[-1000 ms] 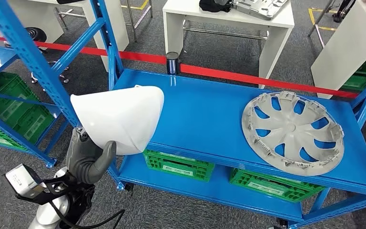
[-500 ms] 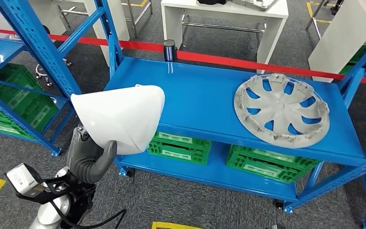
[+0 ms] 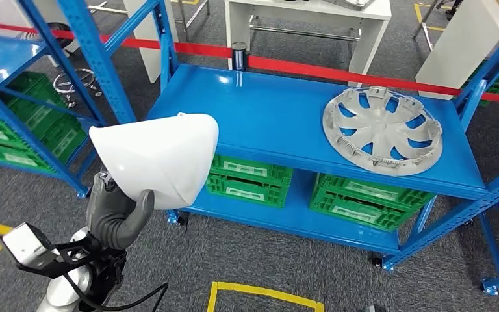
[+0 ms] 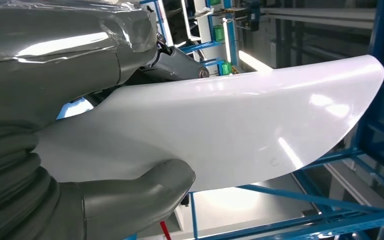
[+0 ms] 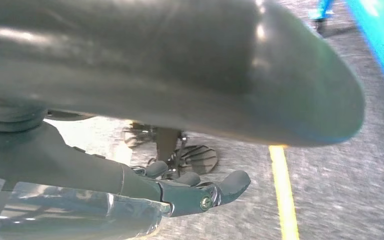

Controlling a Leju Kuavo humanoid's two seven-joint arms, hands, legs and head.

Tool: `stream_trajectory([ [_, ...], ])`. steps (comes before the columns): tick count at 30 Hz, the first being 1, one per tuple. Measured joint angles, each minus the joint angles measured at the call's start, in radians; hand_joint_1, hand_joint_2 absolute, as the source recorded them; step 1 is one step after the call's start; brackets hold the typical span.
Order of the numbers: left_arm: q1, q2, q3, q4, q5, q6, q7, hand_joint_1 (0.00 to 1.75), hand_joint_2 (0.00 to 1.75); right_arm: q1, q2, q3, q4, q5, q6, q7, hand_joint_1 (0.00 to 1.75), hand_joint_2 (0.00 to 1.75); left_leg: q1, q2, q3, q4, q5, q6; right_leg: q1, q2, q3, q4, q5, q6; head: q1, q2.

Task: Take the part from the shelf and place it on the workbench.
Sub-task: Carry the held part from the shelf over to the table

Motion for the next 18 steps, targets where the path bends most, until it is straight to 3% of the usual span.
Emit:
stream_trajectory([
  [2,0.001,-0.001,0.0,0.0,0.0,0.0,0.0,1.68,1.75,-0.001,0.0,0.001,0.0,0.001,0.0,0.002,0.0,0.0,-0.004,0.001,-0.032,0.001,0.028,0.007,0.0,0.0,-0.038,0.129,-0.094,-0.013,0.005,0.0],
  [3,0.002,-0.002,0.001,0.0,0.0,0.0,0.0,1.68,1.75,-0.002,-0.001,0.002,0.0,0.001,0.0,0.002,0.0,0.0,-0.007,0.001,-0.05,0.002,0.042,0.007,0.0,0.001,-0.047,0.191,-0.119,-0.011,0.006,0.0],
  [4,0.002,-0.002,0.001,0.0,0.0,-0.001,0.0,1.68,1.75,-0.003,-0.002,0.002,-0.001,0.001,0.0,0.002,0.0,0.0,-0.009,0.001,-0.069,0.003,0.056,0.008,0.0,0.0,-0.043,0.23,-0.123,-0.003,0.006,0.0],
  [5,0.002,-0.002,0.001,0.0,0.0,-0.002,0.0,1.68,1.75,-0.004,-0.003,0.003,-0.001,0.001,0.0,0.003,0.0,0.0,-0.01,0.001,-0.087,0.005,0.069,0.007,0.0,0.0,-0.023,0.234,-0.109,0.007,0.006,0.0],
  [7,0.002,-0.002,0.002,0.0,0.0,-0.004,0.0,1.68,1.75,-0.007,-0.003,0.004,-0.002,0.002,0.0,0.005,0.0,0.0,-0.011,0.001,-0.119,0.011,0.092,0.003,0.001,0.0,0.07,0.139,-0.074,0.019,0.006,0.0],
  [9,0.003,-0.002,0.004,0.0,0.0,-0.004,0.0,1.68,1.75,-0.013,-0.004,0.004,-0.005,0.002,0.0,0.007,0.0,0.0,-0.014,0.002,-0.141,0.021,0.11,-0.006,0.006,0.001,0.177,-0.011,-0.086,0.012,0.006,0.0],
  [10,0.003,-0.002,0.006,0.0,0.0,-0.005,0.0,1.68,1.75,-0.016,-0.005,0.005,-0.006,0.002,0.0,0.007,0.0,0.0,-0.013,0.003,-0.147,0.023,0.119,-0.012,0.01,0.001,0.205,-0.058,-0.098,0.006,0.006,0.0],
  [11,0.003,-0.003,0.007,0.0,0.0,-0.005,0.0,1.68,1.75,-0.018,-0.005,0.005,-0.007,0.002,0.0,0.007,0.0,0.0,-0.012,0.004,-0.15,0.024,0.128,-0.019,0.014,0.002,0.214,-0.081,-0.106,-0.001,0.005,0.0],
  [13,0.004,-0.003,0.008,0.0,0.0,-0.005,0.0,1.68,1.75,-0.018,-0.005,0.007,-0.007,0.002,-0.001,0.009,0.0,0.0,-0.007,0.003,-0.157,0.025,0.136,-0.033,0.014,0.0,0.2,-0.084,-0.091,-0.015,0.005,0.0],
  [14,0.005,-0.003,0.009,0.0,0.0,-0.005,0.0,1.68,1.75,-0.018,-0.004,0.008,-0.007,0.002,-0.001,0.01,0.0,0.0,-0.004,0.002,-0.165,0.04,0.114,-0.041,0.012,-0.002,0.192,-0.084,-0.08,-0.024,0.004,0.0],
  [15,0.005,-0.003,0.01,0.0,0.0,-0.005,0.0,1.68,1.75,-0.019,-0.003,0.009,-0.007,0.002,-0.001,0.01,0.0,0.0,-0.001,0.0,-0.177,0.073,0.075,-0.048,0.01,-0.003,0.182,-0.086,-0.068,-0.03,0.003,0.0],
  [17,0.007,-0.003,0.011,0.0,0.0,-0.005,0.0,1.68,1.75,-0.02,-0.003,0.011,-0.007,0.002,-0.002,0.011,0.0,0.0,0.006,-0.001,-0.209,0.195,-0.031,-0.06,0.011,-0.005,0.155,-0.084,-0.043,-0.037,0.001,0.0],
  [18,0.007,-0.003,0.011,0.0,0.0,-0.005,0.0,1.68,1.75,-0.021,-0.003,0.012,-0.007,0.002,-0.002,0.011,0.0,0.0,0.009,-0.001,-0.221,0.259,-0.062,-0.064,0.012,-0.006,0.141,-0.082,-0.03,-0.037,0.001,0.0],
])
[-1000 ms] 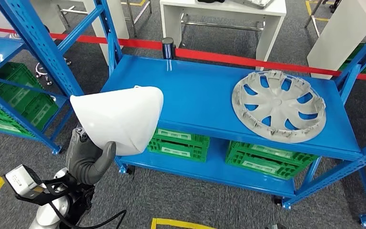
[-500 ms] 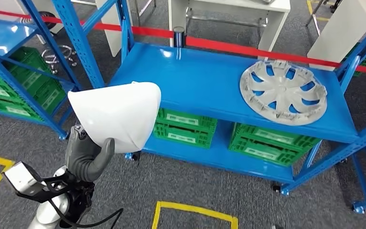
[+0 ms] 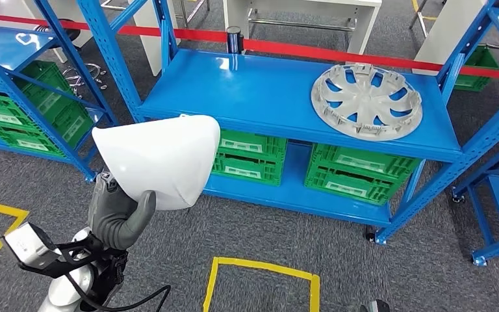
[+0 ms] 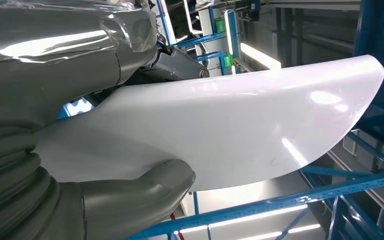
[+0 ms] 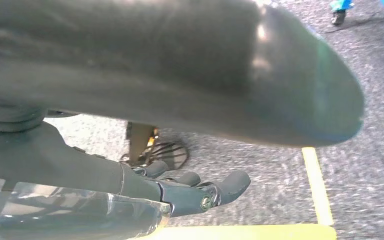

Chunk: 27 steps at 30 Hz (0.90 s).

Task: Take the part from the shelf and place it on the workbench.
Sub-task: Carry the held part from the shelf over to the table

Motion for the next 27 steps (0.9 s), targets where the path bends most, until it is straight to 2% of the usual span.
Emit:
stream_trajectory([
  [1,0.0,0.0,0.0,0.0,0.0,0.0,0.0,1.68,1.75,0.0,0.0,0.0,0.0,0.0,0.0,0.0,0.0,0.0,0.002,0.0,-0.001,0.046,-0.008,-0.002,0.001,0.0,-0.017,0.002,0.013,0.001,0.0,0.0],
  [2,0.001,0.0,0.0,0.0,0.0,0.0,0.0,1.68,1.75,0.0,0.0,0.001,0.0,0.0,0.0,0.0,0.0,0.0,0.004,0.0,0.014,0.059,0.006,-0.003,0.003,0.0,-0.034,0.005,0.026,0.002,0.0,0.0],
  [3,0.001,0.0,0.0,0.0,0.0,0.0,0.0,1.68,1.75,0.0,0.0,0.001,0.0,0.0,-0.001,0.001,0.0,0.0,0.005,0.0,0.049,0.033,0.031,-0.001,0.004,0.001,-0.052,0.007,0.038,0.004,0.0,0.0],
  [4,0.0,0.001,0.001,0.0,0.0,0.0,0.0,1.68,1.75,0.0,0.0,0.002,0.0,0.0,-0.001,0.002,0.0,0.0,0.005,0.0,0.102,-0.027,0.049,0.004,0.005,0.001,-0.066,0.009,0.05,0.006,0.0,0.0],
  [6,-0.001,0.0,0.001,-0.001,0.0,-0.001,0.0,1.68,1.75,0.0,0.002,0.005,-0.002,0.0,-0.001,0.005,0.0,0.0,0.0,-0.001,0.212,-0.172,0.036,0.017,0.006,0.003,-0.085,0.009,0.071,0.014,0.001,0.0],
  [7,-0.001,0.0,0.002,-0.001,0.0,-0.001,0.0,1.68,1.75,-0.001,0.002,0.006,-0.002,0.0,-0.001,0.006,0.0,0.0,-0.005,-0.002,0.241,-0.22,0.023,0.024,0.005,0.003,-0.087,0.008,0.081,0.02,0.0,0.0],
  [8,-0.002,0.0,0.003,-0.002,0.0,-0.001,-0.001,1.68,1.75,-0.001,0.003,0.008,-0.003,0.0,-0.001,0.007,0.0,0.0,-0.011,-0.002,0.25,-0.243,0.016,0.032,0.003,0.003,-0.089,0.004,0.09,0.027,-0.001,0.0],
  [10,-0.004,0.0,0.004,-0.002,0.0,-0.001,-0.001,1.68,1.75,0.0,0.003,0.009,-0.003,0.0,-0.001,0.007,0.0,0.0,-0.016,0.001,0.237,-0.258,0.04,0.049,-0.002,0.003,-0.092,-0.002,0.107,0.039,-0.004,0.0],
  [11,-0.005,0.0,0.004,-0.002,0.0,-0.002,-0.001,1.68,1.75,0.001,0.004,0.01,-0.003,-0.001,-0.001,0.007,0.0,0.0,-0.015,0.002,0.23,-0.267,0.056,0.057,-0.003,0.004,-0.1,0.004,0.097,0.039,-0.004,0.0],
  [12,-0.005,-0.001,0.004,-0.002,0.0,-0.002,-0.001,1.68,1.75,0.003,0.005,0.011,-0.003,-0.002,-0.001,0.008,0.0,0.0,-0.013,0.004,0.221,-0.275,0.074,0.064,-0.003,0.005,-0.112,0.029,0.069,0.035,-0.002,0.0],
  [13,-0.005,-0.002,0.004,-0.002,0.0,-0.003,-0.001,1.68,1.75,0.004,0.006,0.012,-0.003,-0.003,-0.001,0.009,0.0,0.0,-0.011,0.005,0.207,-0.279,0.092,0.068,-0.005,0.005,-0.129,0.075,0.024,0.027,0.0,0.0],
  [14,-0.005,-0.003,0.004,-0.002,0.0,-0.003,-0.001,1.68,1.75,0.005,0.007,0.013,-0.003,-0.005,-0.001,0.01,0.0,0.0,-0.013,0.004,0.189,-0.279,0.108,0.071,-0.005,0.005,-0.148,0.14,-0.028,0.021,0.002,0.0],
  [15,-0.005,-0.003,0.003,-0.002,0.0,-0.004,-0.001,1.68,1.75,0.005,0.006,0.013,-0.003,-0.008,-0.001,0.01,0.0,0.0,-0.014,0.004,0.169,-0.278,0.124,0.072,-0.006,0.006,-0.164,0.209,-0.066,0.02,0.004,0.0],
  [16,-0.004,-0.004,0.003,-0.002,-0.001,-0.004,0.0,1.68,1.75,0.005,0.005,0.014,-0.003,-0.01,-0.002,0.011,0.0,0.0,-0.015,0.005,0.149,-0.277,0.139,0.071,-0.007,0.006,-0.169,0.264,-0.083,0.025,0.004,0.0],
  [17,-0.004,-0.004,0.003,-0.002,-0.001,-0.004,0.0,1.68,1.75,0.005,0.004,0.015,-0.003,-0.012,-0.002,0.011,0.0,0.0,-0.015,0.005,0.128,-0.276,0.154,0.069,-0.007,0.006,-0.161,0.293,-0.079,0.037,0.004,0.0],
  [18,-0.004,-0.004,0.003,-0.002,-0.001,-0.004,0.0,1.68,1.75,0.005,0.003,0.016,-0.003,-0.014,-0.002,0.011,0.0,0.0,-0.014,0.005,0.109,-0.273,0.167,0.067,-0.008,0.006,-0.136,0.287,-0.059,0.049,0.004,0.0],
  [19,-0.004,-0.004,0.003,-0.002,-0.001,-0.004,0.0,1.68,1.75,0.005,0.003,0.016,-0.003,-0.015,-0.001,0.011,0.0,0.0,-0.014,0.005,0.089,-0.269,0.18,0.063,-0.009,0.006,-0.092,0.244,-0.04,0.06,0.004,0.0],
  [20,-0.004,-0.004,0.002,-0.002,-0.001,-0.005,0.0,1.68,1.75,0.004,0.003,0.016,-0.003,-0.015,-0.001,0.011,0.0,0.0,-0.014,0.005,0.071,-0.263,0.191,0.058,-0.01,0.006,-0.033,0.173,-0.038,0.064,0.004,0.0],
  [21,-0.004,-0.004,0.002,-0.002,-0.001,-0.005,0.0,1.68,1.75,0.002,0.002,0.017,-0.004,-0.015,-0.001,0.011,0.0,0.0,-0.015,0.006,0.056,-0.255,0.201,0.053,-0.009,0.007,0.022,0.097,-0.05,0.059,0.004,0.0],
  [22,-0.004,-0.004,0.002,-0.002,-0.001,-0.005,0.0,1.68,1.75,0.002,0.002,0.017,-0.005,-0.016,-0.001,0.011,0.0,0.0,-0.016,0.006,0.047,-0.248,0.21,0.047,-0.008,0.009,0.06,0.037,-0.067,0.052,0.003,0.0],
  [23,-0.004,-0.004,0.003,-0.002,-0.001,-0.005,0.0,1.68,1.75,0.001,0.003,0.017,-0.005,-0.016,-0.001,0.011,0.0,0.0,-0.016,0.007,0.042,-0.245,0.219,0.041,-0.004,0.01,0.079,0.004,-0.084,0.043,0.002,0.0],
  [25,-0.004,-0.004,0.002,-0.002,-0.001,-0.006,0.0,1.68,1.75,0.002,0.004,0.017,-0.005,-0.018,-0.001,0.012,0.0,0.0,-0.012,0.006,0.039,-0.244,0.232,0.03,-0.002,0.01,0.068,0.001,-0.079,0.028,0.0,0.0],
  [26,-0.003,-0.004,0.002,-0.002,-0.001,-0.007,0.0,1.68,1.75,0.003,0.005,0.017,-0.005,-0.02,-0.001,0.012,0.0,0.0,-0.009,0.005,0.034,-0.235,0.219,0.024,-0.002,0.008,0.061,0.003,-0.07,0.019,0.0,0.0],
  [27,-0.003,-0.003,0.001,-0.002,-0.001,-0.008,0.0,1.68,1.75,0.004,0.005,0.017,-0.005,-0.021,-0.001,0.012,0.0,0.0,-0.006,0.003,0.026,-0.208,0.185,0.018,-0.004,0.006,0.053,0.003,-0.059,0.011,-0.001,0.0],
])
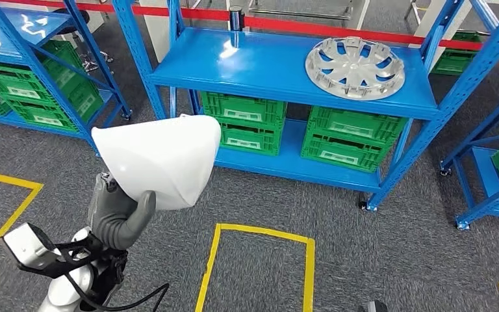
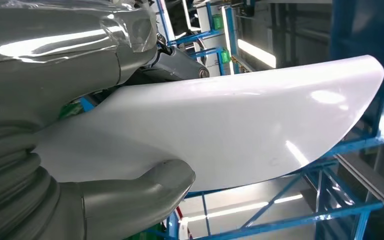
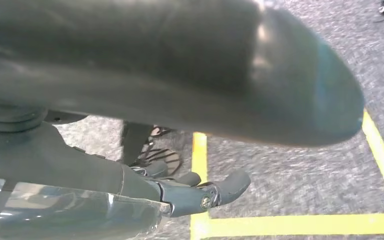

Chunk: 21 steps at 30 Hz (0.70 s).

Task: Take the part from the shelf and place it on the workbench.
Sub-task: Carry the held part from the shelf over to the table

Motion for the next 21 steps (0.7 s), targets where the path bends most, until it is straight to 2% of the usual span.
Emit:
stream_trajectory([
  [1,0.0,0.0,0.0,0.0,0.0,0.0,0.0,1.68,1.75,0.0,0.0,0.0,0.0,-0.002,0.0,0.0,0.0,0.0,0.003,-0.001,-0.012,0.047,-0.051,-0.006,-0.001,-0.002,-0.01,0.0,0.012,-0.006,-0.001,0.0],
  [2,0.0,0.0,0.0,0.0,0.0,0.0,0.0,1.68,1.75,0.001,0.0,0.0,0.0,-0.004,0.0,0.0,0.0,0.0,0.005,-0.001,-0.027,0.112,-0.109,-0.01,0.001,-0.003,-0.022,0.001,0.024,-0.01,-0.001,0.0],
  [3,0.0,0.001,-0.001,0.001,0.0,0.0,0.0,1.68,1.75,0.001,0.0,0.0,0.0,-0.005,0.0,-0.001,0.0,0.0,0.006,-0.001,-0.039,0.183,-0.154,-0.013,0.003,-0.004,-0.035,0.002,0.037,-0.012,-0.002,0.0],
  [4,0.0,0.001,-0.001,0.001,0.0,0.0,0.0,1.68,1.75,0.002,0.0,0.0,0.0,-0.006,0.0,-0.001,0.0,0.0,0.007,-0.001,-0.045,0.24,-0.178,-0.015,0.006,-0.004,-0.049,0.003,0.049,-0.012,-0.002,0.0],
  [5,0.0,0.001,-0.001,0.002,0.0,0.0,0.0,1.68,1.75,0.004,-0.001,0.0,0.0,-0.006,0.0,-0.002,0.0,0.0,0.008,-0.002,-0.036,0.267,-0.179,-0.013,0.009,-0.004,-0.064,0.004,0.061,-0.012,-0.002,0.0],
  [6,0.0,0.001,-0.001,0.002,0.0,0.0,0.0,1.68,1.75,0.005,-0.001,0.0,0.0,-0.007,0.0,-0.002,0.0,0.0,0.008,-0.002,-0.009,0.259,-0.165,-0.009,0.012,-0.003,-0.08,0.005,0.073,-0.012,-0.002,0.0],
  [7,0.0,0.001,-0.001,0.003,0.0,0.0,0.0,1.68,1.75,0.006,-0.001,0.0,0.0,-0.007,0.0,-0.002,0.0,0.0,0.006,-0.003,0.036,0.212,-0.145,-0.001,0.015,-0.003,-0.095,0.005,0.084,-0.011,-0.002,0.0],
  [9,-0.002,0.001,-0.001,0.002,0.001,0.002,0.0,1.68,1.75,0.008,0.002,0.001,0.0,-0.007,0.0,-0.003,0.0,0.0,-0.003,-0.004,0.146,0.063,-0.139,0.024,0.018,-0.002,-0.114,0.005,0.103,-0.007,0.0,0.0],
  [10,-0.003,0.001,-0.002,0.001,0.002,0.003,0.0,1.68,1.75,0.009,0.004,0.002,0.0,-0.008,0.001,-0.004,0.0,0.0,-0.009,-0.004,0.185,0.004,-0.146,0.034,0.016,-0.002,-0.12,0.004,0.112,-0.002,0.001,0.0],
  [11,-0.004,0.002,-0.002,0.0,0.004,0.004,-0.001,1.68,1.75,0.009,0.005,0.003,0.0,-0.008,0.001,-0.005,0.0,0.0,-0.015,-0.005,0.205,-0.031,-0.154,0.041,0.01,-0.002,-0.123,0.003,0.12,0.005,0.0,0.0],
  [13,-0.005,0.003,-0.002,-0.001,0.007,0.006,-0.001,1.68,1.75,0.011,0.006,0.005,0.001,-0.009,0.002,-0.005,0.0,0.0,-0.022,-0.003,0.209,-0.055,-0.137,0.048,0.003,-0.002,-0.128,-0.003,0.136,0.018,-0.002,0.0],
  [14,-0.006,0.003,-0.003,0.0,0.008,0.006,-0.001,1.68,1.75,0.012,0.005,0.006,0.001,-0.009,0.002,-0.005,0.0,0.0,-0.022,0.0,0.207,-0.067,-0.122,0.053,0.002,-0.002,-0.133,-0.001,0.133,0.02,-0.003,0.0],
  [15,-0.007,0.003,-0.004,0.0,0.009,0.007,-0.001,1.68,1.75,0.013,0.006,0.008,0.001,-0.009,0.002,-0.005,0.0,0.0,-0.019,0.003,0.202,-0.078,-0.106,0.058,0.004,-0.001,-0.142,0.016,0.115,0.019,-0.002,0.0],
  [16,-0.008,0.002,-0.004,0.0,0.01,0.008,-0.001,1.68,1.75,0.014,0.004,0.009,0.001,-0.009,0.002,-0.005,0.0,0.0,-0.016,0.005,0.193,-0.087,-0.091,0.061,0.003,-0.001,-0.157,0.051,0.081,0.014,0.0,0.0],
  [18,-0.009,0.002,-0.006,0.0,0.011,0.009,-0.001,1.68,1.75,0.014,0.002,0.012,0.001,-0.01,0.002,-0.005,0.0,0.0,-0.015,0.007,0.164,-0.088,-0.066,0.062,0.0,0.0,-0.198,0.179,-0.004,0.01,0.003,0.0],
  [19,-0.009,0.002,-0.006,0.0,0.011,0.01,-0.001,1.68,1.75,0.014,0.0,0.013,0.001,-0.011,0.002,-0.005,0.0,0.0,-0.014,0.007,0.147,-0.087,-0.054,0.059,-0.004,0.0,-0.211,0.241,-0.03,0.015,0.003,0.0],
  [20,-0.009,0.002,-0.007,0.0,0.012,0.01,-0.001,1.68,1.75,0.014,-0.002,0.014,0.001,-0.011,0.002,-0.005,0.0,0.0,-0.013,0.008,0.13,-0.085,-0.043,0.056,-0.007,0.0,-0.213,0.28,-0.037,0.026,0.003,0.0],
  [21,-0.008,0.002,-0.007,0.0,0.012,0.01,-0.001,1.68,1.75,0.014,-0.003,0.015,0.001,-0.011,0.002,-0.005,0.0,0.0,-0.01,0.008,0.113,-0.081,-0.032,0.052,-0.011,0.0,-0.196,0.283,-0.024,0.041,0.003,0.0],
])
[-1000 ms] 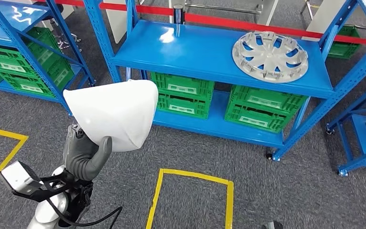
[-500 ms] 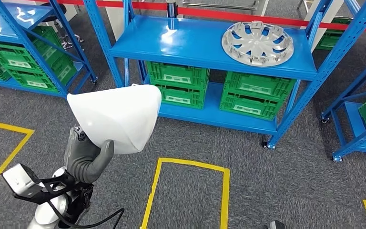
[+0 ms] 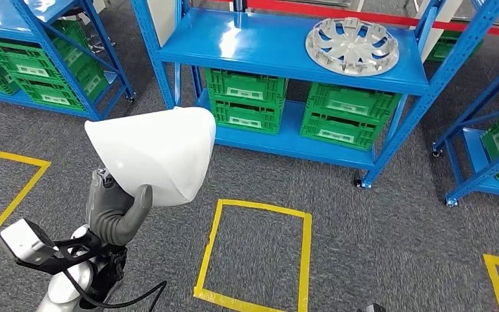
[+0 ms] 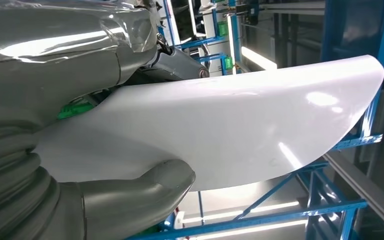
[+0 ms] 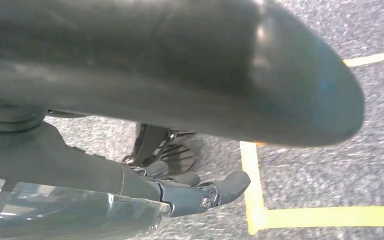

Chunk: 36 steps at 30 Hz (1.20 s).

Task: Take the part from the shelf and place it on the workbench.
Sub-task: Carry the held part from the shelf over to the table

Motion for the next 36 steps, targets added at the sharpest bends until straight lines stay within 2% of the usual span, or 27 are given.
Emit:
stream_trajectory([
  [2,0.0,0.0,-0.001,0.0,0.0,0.0,0.0,1.68,1.75,-0.001,-0.001,0.001,0.0,0.0,0.0,0.0,0.0,0.0,0.008,0.001,-0.036,0.018,0.015,-0.012,-0.01,0.0,0.083,-0.102,0.038,0.03,0.0,0.0],
  [3,0.0,0.0,-0.002,0.0,0.0,0.0,0.0,1.68,1.75,-0.002,0.0,0.001,0.0,0.0,0.0,0.0,0.0,0.0,0.009,0.001,-0.055,0.031,0.021,-0.019,-0.011,0.001,0.132,-0.176,0.039,0.035,0.002,0.0],
  [5,0.0,0.0,-0.003,0.0,0.0,0.0,0.001,1.68,1.75,-0.003,0.0,0.002,0.0,-0.001,0.0,0.0,0.0,0.0,0.009,0.001,-0.08,0.053,0.032,-0.032,-0.009,0.005,0.179,-0.26,0.021,0.026,0.004,0.0],
  [7,0.001,0.001,-0.005,0.0,0.002,0.0,0.001,1.68,1.75,-0.002,-0.001,0.003,0.0,-0.001,0.0,0.0,0.0,0.0,0.01,0.0,-0.089,0.059,0.045,-0.043,-0.005,0.007,0.169,-0.259,0.021,0.007,0.002,0.0],
  [8,0.001,0.002,-0.006,0.0,0.003,0.001,0.002,1.68,1.75,-0.002,-0.001,0.003,0.0,-0.001,0.0,0.001,0.0,0.0,0.013,-0.001,-0.094,0.065,0.039,-0.049,-0.005,0.007,0.164,-0.258,0.027,-0.002,0.001,0.0],
  [9,0.001,0.003,-0.006,0.0,0.004,0.003,0.002,1.68,1.75,-0.003,0.0,0.003,0.0,-0.001,0.0,0.001,0.0,0.0,0.016,-0.002,-0.1,0.081,0.017,-0.054,-0.006,0.005,0.158,-0.257,0.035,-0.014,0.0,0.0],
  [11,0.001,0.005,-0.007,0.001,0.005,0.005,0.003,1.68,1.75,-0.007,0.0,0.005,0.0,-0.002,0.0,0.001,0.0,0.0,0.019,-0.004,-0.124,0.171,-0.073,-0.064,-0.004,0.003,0.143,-0.257,0.052,-0.034,-0.003,0.0],
  [13,0.001,0.008,-0.007,0.003,0.006,0.006,0.004,1.68,1.75,-0.008,0.0,0.007,0.0,-0.002,0.0,0.001,0.0,0.0,0.02,-0.006,-0.149,0.305,-0.158,-0.068,0.002,0.002,0.121,-0.256,0.071,-0.042,-0.004,0.0],
  [14,0.002,0.009,-0.007,0.005,0.006,0.006,0.004,1.68,1.75,-0.009,-0.001,0.007,0.0,-0.002,0.0,0.001,0.0,0.0,0.02,-0.006,-0.149,0.35,-0.17,-0.067,0.006,0.001,0.109,-0.256,0.081,-0.043,-0.004,0.0],
  [15,0.002,0.011,-0.007,0.007,0.006,0.006,0.004,1.68,1.75,-0.009,-0.001,0.008,0.0,-0.002,0.0,0.001,0.0,0.0,0.02,-0.006,-0.134,0.364,-0.162,-0.063,0.01,0.001,0.096,-0.256,0.091,-0.044,-0.004,0.0],
  [16,0.002,0.012,-0.007,0.009,0.006,0.008,0.004,1.68,1.75,-0.01,-0.001,0.009,-0.001,-0.003,0.0,0.002,0.0,0.0,0.019,-0.007,-0.102,0.341,-0.141,-0.057,0.014,0.001,0.084,-0.256,0.1,-0.044,-0.004,0.0],
  [17,0.002,0.014,-0.007,0.01,0.006,0.011,0.004,1.68,1.75,-0.011,-0.001,0.009,-0.001,-0.002,0.0,0.003,0.0,0.0,0.016,-0.009,-0.051,0.283,-0.12,-0.046,0.017,0.002,0.074,-0.255,0.109,-0.044,-0.004,0.0],
  [19,0.001,0.015,-0.006,0.012,0.006,0.021,0.002,1.68,1.75,-0.014,0.001,0.011,-0.001,-0.002,-0.001,0.006,0.0,0.0,0.008,-0.013,0.055,0.138,-0.122,-0.024,0.02,0.003,0.062,-0.256,0.126,-0.038,-0.003,0.0],
  [20,0.0,0.016,-0.004,0.012,0.005,0.03,0.0,1.68,1.75,-0.016,0.003,0.013,-0.001,-0.002,-0.001,0.008,0.0,0.0,0.002,-0.014,0.089,0.085,-0.133,-0.017,0.017,0.003,0.059,-0.258,0.135,-0.032,-0.003,0.0],
  [21,0.001,0.017,-0.001,0.013,0.003,0.039,-0.001,1.68,1.75,-0.017,0.004,0.015,-0.001,-0.002,-0.001,0.009,0.0,0.0,-0.004,-0.014,0.102,0.057,-0.142,-0.014,0.014,0.003,0.056,-0.26,0.143,-0.025,-0.004,0.0],
  [23,0.002,0.02,0.006,0.015,-0.001,0.06,-0.002,1.68,1.75,-0.018,0.005,0.02,-0.002,-0.002,-0.002,0.01,0.0,0.0,-0.01,-0.011,0.101,0.034,-0.121,-0.007,0.008,0.002,0.051,-0.266,0.156,-0.012,-0.005,0.0],
  [24,0.002,0.021,0.01,0.017,-0.004,0.07,-0.002,1.68,1.75,-0.018,0.005,0.022,-0.002,-0.003,-0.001,0.011,0.0,0.0,-0.01,-0.009,0.097,0.023,-0.105,-0.002,0.007,0.002,0.046,-0.26,0.147,-0.013,-0.005,0.0],
  [25,0.003,0.021,0.015,0.019,-0.008,0.082,-0.001,1.68,1.75,-0.017,0.005,0.025,-0.002,-0.003,-0.001,0.013,0.0,0.0,-0.008,-0.007,0.09,0.012,-0.088,0.003,0.008,0.002,0.035,-0.238,0.12,-0.017,-0.003,0.0],
  [26,0.005,0.022,0.019,0.023,-0.013,0.094,0.0,1.68,1.75,-0.017,0.005,0.027,-0.002,-0.003,-0.001,0.014,0.0,0.0,-0.005,-0.005,0.079,0.005,-0.073,0.006,0.007,0.002,0.019,-0.192,0.078,-0.025,-0.001,0.0],
  [28,0.011,0.022,0.029,0.031,-0.022,0.116,0.002,1.68,1.75,-0.017,0.003,0.029,-0.002,-0.005,0.0,0.017,0.0,0.0,-0.005,-0.004,0.047,0.005,-0.047,0.009,0.007,0.002,-0.016,-0.064,-0.003,-0.03,0.003,0.0],
  [29,0.014,0.022,0.034,0.037,-0.024,0.125,0.004,1.68,1.75,-0.017,0.002,0.029,-0.002,-0.007,0.0,0.017,0.0,0.0,-0.005,-0.003,0.03,0.007,-0.035,0.008,0.006,0.002,-0.025,-0.008,-0.019,-0.023,0.003,0.0],
  [30,0.018,0.022,0.039,0.043,-0.026,0.133,0.006,1.68,1.75,-0.016,0.0,0.03,-0.002,-0.008,0.0,0.018,0.0,0.0,-0.004,-0.002,0.012,0.009,-0.022,0.005,0.004,0.002,-0.019,0.021,-0.014,-0.011,0.003,0.0],
  [31,0.021,0.022,0.045,0.048,-0.026,0.138,0.007,1.68,1.75,-0.016,-0.002,0.031,-0.002,-0.01,0.0,0.018,0.0,0.0,-0.002,-0.001,-0.008,0.014,-0.011,0.001,0.002,0.001,0.003,0.016,0.007,0.004,0.003,0.0],
  [32,0.023,0.022,0.049,0.053,-0.027,0.142,0.008,1.68,1.75,-0.017,-0.003,0.031,-0.002,-0.011,0.0,0.018,0.0,0.0,0.0,-0.001,-0.028,0.021,0.0,-0.004,-0.001,0.001,0.042,-0.024,0.031,0.017,0.003,0.0],
  [33,0.024,0.022,0.053,0.056,-0.028,0.145,0.008,1.68,1.75,-0.018,-0.004,0.032,-0.002,-0.012,0.001,0.018,0.0,0.0,0.001,-0.001,-0.048,0.032,0.008,-0.009,-0.004,0.001,0.096,-0.09,0.038,0.023,0.003,0.0],
  [34,0.024,0.022,0.056,0.059,-0.028,0.148,0.009,1.68,1.75,-0.019,-0.004,0.033,-0.003,-0.012,0.001,0.018,0.0,0.0,0.001,-0.001,-0.066,0.045,0.015,-0.015,-0.003,0.002,0.15,-0.168,0.029,0.021,0.003,0.0],
  [36,0.027,0.022,0.064,0.061,-0.03,0.157,0.01,1.68,1.75,-0.021,-0.005,0.034,-0.005,-0.013,0.003,0.018,0.0,0.0,0.0,0.001,-0.087,0.063,0.031,-0.026,0.001,0.004,0.207,-0.263,-0.005,0.005,0.002,0.0],
])
